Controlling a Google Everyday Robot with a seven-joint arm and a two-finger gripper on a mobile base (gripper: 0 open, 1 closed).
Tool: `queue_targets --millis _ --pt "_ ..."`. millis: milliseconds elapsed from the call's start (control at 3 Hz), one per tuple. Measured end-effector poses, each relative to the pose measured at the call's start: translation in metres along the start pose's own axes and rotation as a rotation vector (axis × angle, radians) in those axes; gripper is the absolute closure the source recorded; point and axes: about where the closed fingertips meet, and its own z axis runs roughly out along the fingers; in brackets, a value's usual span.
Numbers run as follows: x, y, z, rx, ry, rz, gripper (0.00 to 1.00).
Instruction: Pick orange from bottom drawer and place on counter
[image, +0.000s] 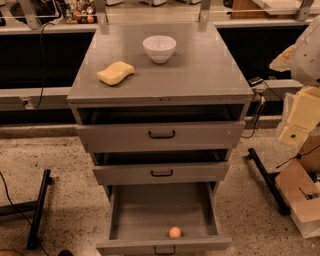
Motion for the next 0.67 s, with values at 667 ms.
queue_targets --millis 667 --pt "-0.011 0.003 0.022 -0.021 -0.037 -0.017 0.0"
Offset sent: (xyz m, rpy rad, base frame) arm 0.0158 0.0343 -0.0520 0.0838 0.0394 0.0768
